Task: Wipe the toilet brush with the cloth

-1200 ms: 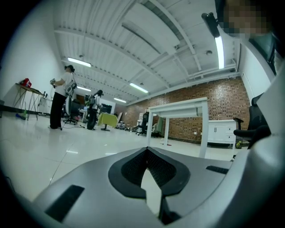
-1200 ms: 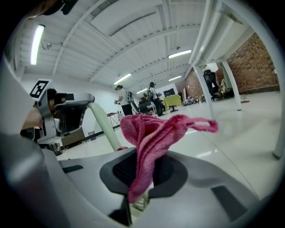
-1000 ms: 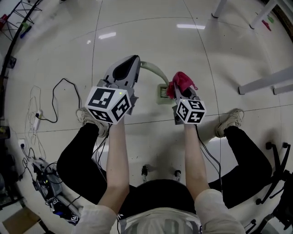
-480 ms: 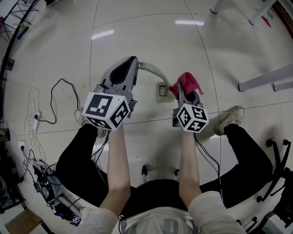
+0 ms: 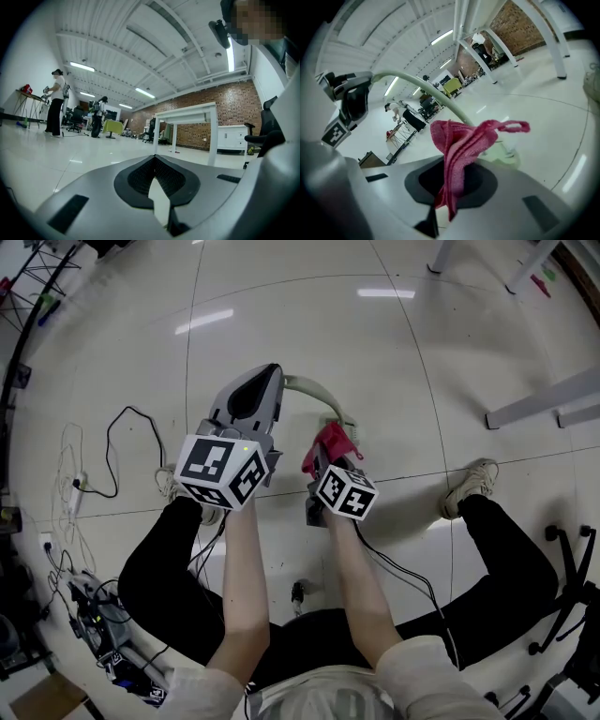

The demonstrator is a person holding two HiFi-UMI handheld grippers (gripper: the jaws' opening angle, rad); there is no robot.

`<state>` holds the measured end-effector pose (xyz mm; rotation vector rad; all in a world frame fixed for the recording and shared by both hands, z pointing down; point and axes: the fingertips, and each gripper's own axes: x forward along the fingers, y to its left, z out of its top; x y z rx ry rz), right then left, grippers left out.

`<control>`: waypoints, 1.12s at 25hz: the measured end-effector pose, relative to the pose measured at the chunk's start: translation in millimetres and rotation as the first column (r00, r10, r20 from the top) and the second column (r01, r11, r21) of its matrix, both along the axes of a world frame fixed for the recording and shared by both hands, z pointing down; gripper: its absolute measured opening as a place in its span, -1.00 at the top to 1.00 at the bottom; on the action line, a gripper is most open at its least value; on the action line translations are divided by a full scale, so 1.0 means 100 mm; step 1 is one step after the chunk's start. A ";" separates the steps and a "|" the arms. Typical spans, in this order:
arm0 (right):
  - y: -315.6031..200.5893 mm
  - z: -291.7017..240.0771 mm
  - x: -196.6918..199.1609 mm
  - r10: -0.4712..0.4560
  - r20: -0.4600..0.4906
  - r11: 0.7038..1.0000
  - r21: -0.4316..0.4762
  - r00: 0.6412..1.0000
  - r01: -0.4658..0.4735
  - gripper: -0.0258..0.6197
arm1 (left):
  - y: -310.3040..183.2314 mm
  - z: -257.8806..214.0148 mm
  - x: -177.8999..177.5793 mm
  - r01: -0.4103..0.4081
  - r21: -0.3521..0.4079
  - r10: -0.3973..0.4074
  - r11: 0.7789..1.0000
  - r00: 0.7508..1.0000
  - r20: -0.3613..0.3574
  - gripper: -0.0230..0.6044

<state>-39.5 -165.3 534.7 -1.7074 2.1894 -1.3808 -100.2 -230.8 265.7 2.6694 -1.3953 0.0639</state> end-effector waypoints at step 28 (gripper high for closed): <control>-0.46 -2.10 -0.42 -0.172 -0.203 0.846 0.472 0.964 0.250 0.82 | -0.02 -0.04 0.18 -0.033 -0.006 0.033 0.999 0.998 -0.051 0.92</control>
